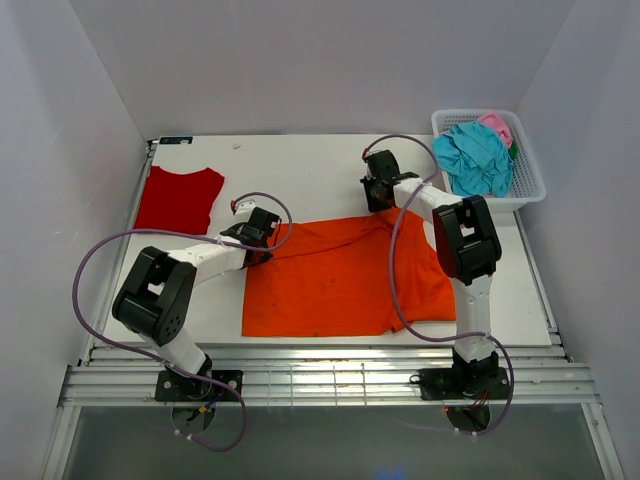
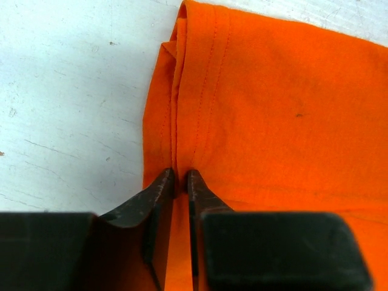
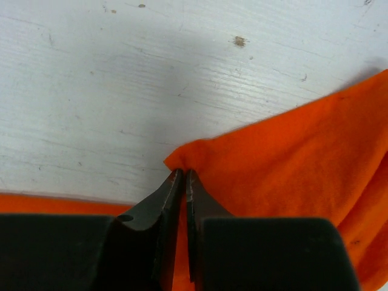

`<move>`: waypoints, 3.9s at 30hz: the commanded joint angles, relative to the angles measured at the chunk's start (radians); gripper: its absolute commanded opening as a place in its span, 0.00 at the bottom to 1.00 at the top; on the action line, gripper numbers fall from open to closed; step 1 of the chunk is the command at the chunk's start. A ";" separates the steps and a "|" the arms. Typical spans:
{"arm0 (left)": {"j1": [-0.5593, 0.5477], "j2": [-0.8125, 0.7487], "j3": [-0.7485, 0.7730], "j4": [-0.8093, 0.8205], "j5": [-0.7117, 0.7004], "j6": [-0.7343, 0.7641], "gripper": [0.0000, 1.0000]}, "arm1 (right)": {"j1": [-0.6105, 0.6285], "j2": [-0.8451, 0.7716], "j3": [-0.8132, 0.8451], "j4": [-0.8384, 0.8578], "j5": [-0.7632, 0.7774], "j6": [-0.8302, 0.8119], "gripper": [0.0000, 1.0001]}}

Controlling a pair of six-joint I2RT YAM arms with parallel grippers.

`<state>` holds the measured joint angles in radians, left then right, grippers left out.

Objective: Fold and stack the t-shirts
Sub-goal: Flatten out the tshirt

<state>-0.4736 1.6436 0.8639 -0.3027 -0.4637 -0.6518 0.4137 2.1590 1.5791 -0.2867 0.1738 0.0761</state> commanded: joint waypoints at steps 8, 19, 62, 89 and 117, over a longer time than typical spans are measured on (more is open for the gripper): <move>-0.002 -0.048 0.058 -0.004 -0.041 0.023 0.16 | 0.000 -0.008 0.022 -0.005 0.092 -0.022 0.08; -0.002 -0.090 0.124 -0.041 -0.078 0.058 0.18 | 0.000 -0.323 -0.024 -0.048 0.219 -0.058 0.08; 0.003 0.067 0.121 -0.027 -0.079 0.049 0.36 | 0.000 -0.561 -0.145 -0.085 0.271 -0.052 0.08; 0.006 0.090 0.092 -0.029 -0.078 0.035 0.21 | -0.003 -0.590 -0.159 -0.092 0.280 -0.047 0.08; 0.006 -0.195 0.216 -0.177 -0.131 0.029 0.00 | -0.012 -0.818 -0.166 -0.196 0.414 -0.027 0.08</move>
<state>-0.4728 1.5475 1.0866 -0.4408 -0.5602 -0.5957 0.4061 1.4334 1.4151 -0.4751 0.5331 0.0288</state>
